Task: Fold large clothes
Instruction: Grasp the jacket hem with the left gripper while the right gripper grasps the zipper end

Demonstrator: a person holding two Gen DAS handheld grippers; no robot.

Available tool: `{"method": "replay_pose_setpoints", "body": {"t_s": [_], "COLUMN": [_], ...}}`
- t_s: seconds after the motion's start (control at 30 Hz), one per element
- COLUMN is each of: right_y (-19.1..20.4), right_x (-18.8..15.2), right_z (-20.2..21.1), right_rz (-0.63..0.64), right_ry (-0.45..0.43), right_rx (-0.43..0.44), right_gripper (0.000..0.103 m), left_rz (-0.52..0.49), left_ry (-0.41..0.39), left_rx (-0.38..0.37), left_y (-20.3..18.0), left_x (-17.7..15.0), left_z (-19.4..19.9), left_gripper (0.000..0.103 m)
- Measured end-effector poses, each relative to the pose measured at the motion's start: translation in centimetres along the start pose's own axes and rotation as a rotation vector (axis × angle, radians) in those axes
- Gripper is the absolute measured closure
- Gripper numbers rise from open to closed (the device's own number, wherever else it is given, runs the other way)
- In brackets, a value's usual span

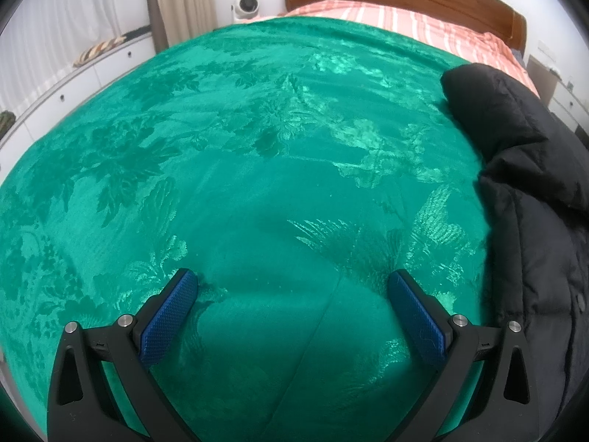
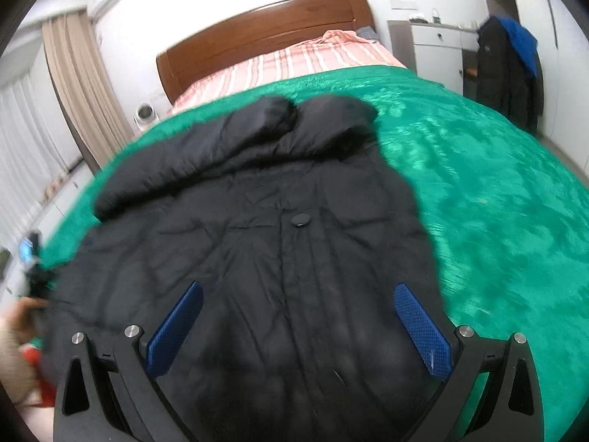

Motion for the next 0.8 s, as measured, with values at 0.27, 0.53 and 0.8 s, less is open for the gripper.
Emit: {"method": "replay_pose_setpoints", "body": {"t_s": [0.27,0.53,0.8], "right_y": [-7.2,-4.1,-4.1], "right_x": [-2.7,-10.4,-8.9], "right_z": [7.0,3.4,6.6], "right_rz": [-0.079,-0.042,-0.007], "right_ry": [0.175,0.479,0.451], "right_rx": [0.049,0.208,0.168], "right_gripper": [0.001,0.021,0.081], "left_rz": [0.014,-0.315,-0.291], "left_ry": [0.237,0.434,0.439], "left_rx": [-0.563,-0.542,-0.527], "left_y": [-2.5,-8.4,-7.9], "left_x": [-3.7,-16.0,-17.0], "left_z": [8.9,13.4,15.8], "left_gripper": [0.001,0.016,0.088]}}
Point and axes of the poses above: each gripper's, at about its wrist camera, not at the fingertips, and z roughly against the way its jaws point, y to its left, x to its top, the point moved 10 cm from there along -z, roughly the way its jaws point, and after that the axes turned 1 degree about y, right-handed, at the moved point
